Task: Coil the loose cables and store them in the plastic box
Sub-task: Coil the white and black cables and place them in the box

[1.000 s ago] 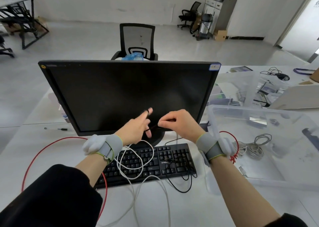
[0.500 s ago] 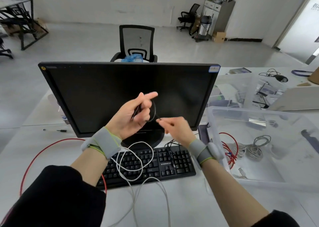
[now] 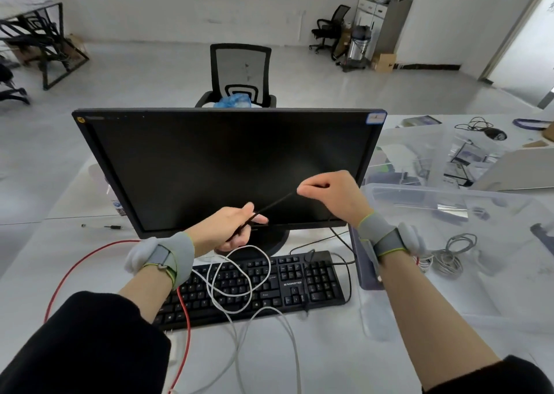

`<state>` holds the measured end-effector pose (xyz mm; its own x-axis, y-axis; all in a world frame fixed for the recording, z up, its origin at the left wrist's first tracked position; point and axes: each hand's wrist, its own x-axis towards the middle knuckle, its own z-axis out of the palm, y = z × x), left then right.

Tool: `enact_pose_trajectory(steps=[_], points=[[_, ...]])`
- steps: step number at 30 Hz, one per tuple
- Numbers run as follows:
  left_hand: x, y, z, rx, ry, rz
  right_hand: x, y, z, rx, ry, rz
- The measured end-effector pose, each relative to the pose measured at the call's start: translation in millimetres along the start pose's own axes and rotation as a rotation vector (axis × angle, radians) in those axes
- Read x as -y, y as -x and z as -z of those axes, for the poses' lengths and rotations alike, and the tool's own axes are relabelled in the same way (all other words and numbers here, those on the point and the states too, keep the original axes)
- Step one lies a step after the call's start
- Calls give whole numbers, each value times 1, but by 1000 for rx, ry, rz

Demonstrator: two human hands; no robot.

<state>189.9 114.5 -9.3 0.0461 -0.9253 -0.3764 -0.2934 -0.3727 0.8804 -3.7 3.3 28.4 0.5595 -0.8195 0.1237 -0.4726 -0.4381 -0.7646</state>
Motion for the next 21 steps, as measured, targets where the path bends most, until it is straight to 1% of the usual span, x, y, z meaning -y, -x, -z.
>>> enact_pose_trajectory(steps=[3,5,7,9,12,16,18,21], points=[[-24,6,-8,138,260,-75,-5,-3,-9,-117,-69,-87],[-35,8,-10,201,420,-131,-8,-2,-18,-166,-132,-126],[-40,9,-10,248,567,-190,-10,-1,-27,-180,-192,-151],[-41,9,-10,272,696,-241,-13,0,-34,-138,-220,-170],[-42,10,-9,226,790,-249,-19,0,-44,-82,-253,-204],[-44,12,-9,117,849,-191,-23,4,-51,-111,-300,-236],[-45,9,-13,62,961,-205,-19,9,-58,-39,-208,-167],[-48,1,-15,22,1115,-283,-7,20,-78,226,-99,-102]])
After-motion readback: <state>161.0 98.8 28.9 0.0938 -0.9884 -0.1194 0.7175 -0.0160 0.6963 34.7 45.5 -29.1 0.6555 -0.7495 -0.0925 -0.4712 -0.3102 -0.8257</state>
